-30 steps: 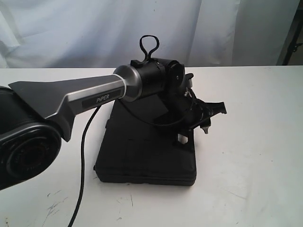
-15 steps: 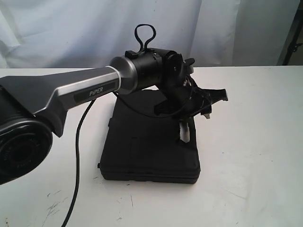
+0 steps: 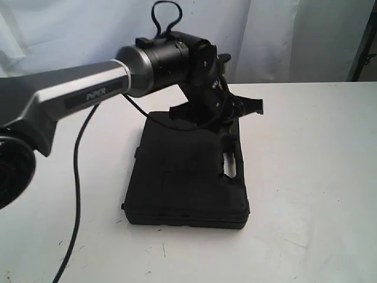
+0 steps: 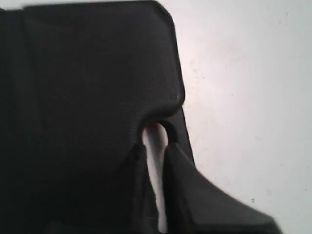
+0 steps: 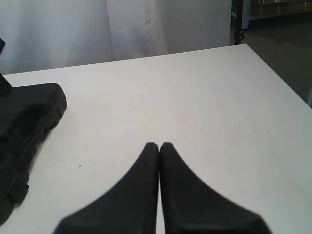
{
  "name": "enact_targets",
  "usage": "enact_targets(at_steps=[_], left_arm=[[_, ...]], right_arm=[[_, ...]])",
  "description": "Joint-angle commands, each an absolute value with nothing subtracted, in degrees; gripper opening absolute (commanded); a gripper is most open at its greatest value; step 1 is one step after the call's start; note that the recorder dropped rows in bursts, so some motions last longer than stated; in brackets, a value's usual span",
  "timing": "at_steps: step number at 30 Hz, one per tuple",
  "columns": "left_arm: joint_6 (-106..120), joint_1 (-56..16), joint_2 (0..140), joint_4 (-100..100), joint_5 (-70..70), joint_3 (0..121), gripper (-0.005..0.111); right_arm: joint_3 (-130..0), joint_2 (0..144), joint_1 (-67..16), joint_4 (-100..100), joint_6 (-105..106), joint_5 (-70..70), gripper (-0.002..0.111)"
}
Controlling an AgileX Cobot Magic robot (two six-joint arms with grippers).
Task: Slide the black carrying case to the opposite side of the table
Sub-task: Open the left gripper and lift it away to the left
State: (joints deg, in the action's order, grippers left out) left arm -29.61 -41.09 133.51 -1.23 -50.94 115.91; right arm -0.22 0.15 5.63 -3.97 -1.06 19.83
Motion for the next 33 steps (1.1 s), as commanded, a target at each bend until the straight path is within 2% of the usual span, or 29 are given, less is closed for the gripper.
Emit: enact_targets(at_steps=[1, 6, 11, 25, 33], left_arm=[[-25.7, -40.7, 128.3, 4.5, -53.0, 116.3, 0.000], [-24.0, -40.6, 124.5, 7.5, -54.5, 116.1, 0.000], [-24.8, -38.4, 119.9, 11.1, -54.1, 110.9, 0.000], [-28.1, -29.3, 93.6, 11.2, -33.4, 72.3, 0.000], [-28.7, -27.9, 79.4, 13.0, -29.3, 57.1, 0.000]], right_arm=[[0.0, 0.0, 5.9, -3.9, -1.1, 19.8, 0.000], [0.0, 0.0, 5.9, -3.9, -1.1, 19.8, 0.000], [0.0, 0.0, 5.9, -3.9, -1.1, 19.8, 0.000], [0.0, 0.0, 5.9, -3.9, -1.1, 19.8, 0.000], [0.0, 0.0, 5.9, -3.9, -1.1, 19.8, 0.000]])
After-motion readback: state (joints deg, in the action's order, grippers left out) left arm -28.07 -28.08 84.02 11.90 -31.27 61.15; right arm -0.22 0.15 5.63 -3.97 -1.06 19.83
